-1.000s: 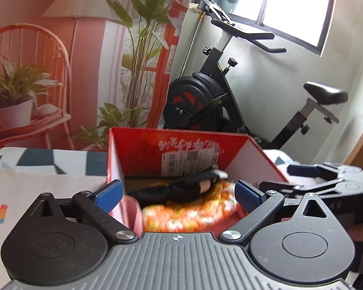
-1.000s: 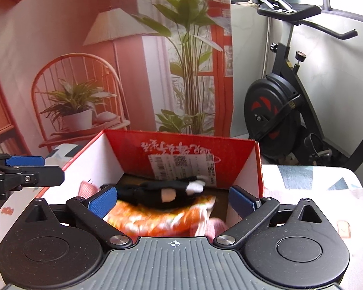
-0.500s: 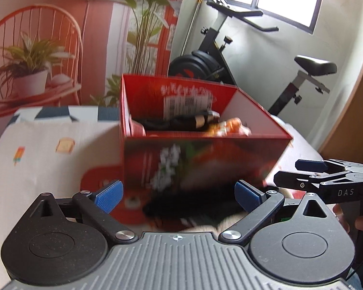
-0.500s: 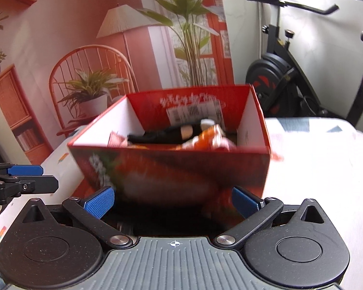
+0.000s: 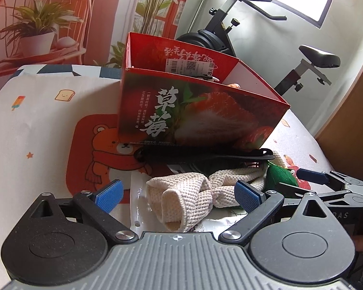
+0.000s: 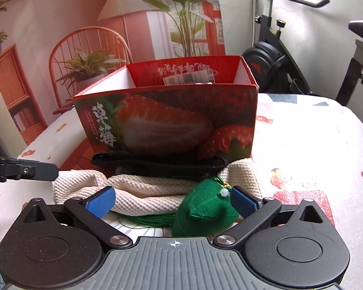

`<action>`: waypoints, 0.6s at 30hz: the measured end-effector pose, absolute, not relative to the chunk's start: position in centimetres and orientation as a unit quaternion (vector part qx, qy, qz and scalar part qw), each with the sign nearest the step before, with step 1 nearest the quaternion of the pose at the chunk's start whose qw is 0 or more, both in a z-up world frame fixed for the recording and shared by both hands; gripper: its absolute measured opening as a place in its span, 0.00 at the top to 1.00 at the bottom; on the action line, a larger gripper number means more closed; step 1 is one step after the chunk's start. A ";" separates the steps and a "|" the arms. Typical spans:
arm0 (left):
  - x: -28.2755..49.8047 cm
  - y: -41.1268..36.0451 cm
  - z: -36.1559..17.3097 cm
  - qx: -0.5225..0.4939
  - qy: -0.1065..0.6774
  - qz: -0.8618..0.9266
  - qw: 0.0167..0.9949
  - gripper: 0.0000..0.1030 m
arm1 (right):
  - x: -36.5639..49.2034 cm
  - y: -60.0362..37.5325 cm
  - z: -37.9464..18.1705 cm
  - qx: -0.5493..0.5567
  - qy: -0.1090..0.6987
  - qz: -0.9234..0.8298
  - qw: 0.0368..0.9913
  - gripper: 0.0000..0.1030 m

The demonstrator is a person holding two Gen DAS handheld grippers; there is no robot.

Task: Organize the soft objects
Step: 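Move both grippers down toward the green felt pouch on the pile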

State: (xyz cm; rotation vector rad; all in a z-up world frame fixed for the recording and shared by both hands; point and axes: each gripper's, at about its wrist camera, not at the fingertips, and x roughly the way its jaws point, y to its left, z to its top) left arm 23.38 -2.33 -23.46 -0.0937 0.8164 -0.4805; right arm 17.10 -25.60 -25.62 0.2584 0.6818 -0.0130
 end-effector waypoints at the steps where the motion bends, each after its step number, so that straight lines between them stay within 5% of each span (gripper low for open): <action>1: 23.4 -2.3 -23.4 -0.048 0.393 -0.233 0.889 0.05 | 17.2 -25.8 -25.7 0.128 0.336 -0.008 0.933 0.07; 8: 23.5 -2.1 -23.5 -0.063 0.396 -0.234 0.886 0.13 | 17.9 -27.2 -26.9 0.159 0.358 -0.019 0.920 0.17; 18: 23.5 -2.3 -23.6 -0.067 0.399 -0.249 0.880 0.39 | 18.5 -28.1 -27.7 0.180 0.380 -0.022 0.907 0.18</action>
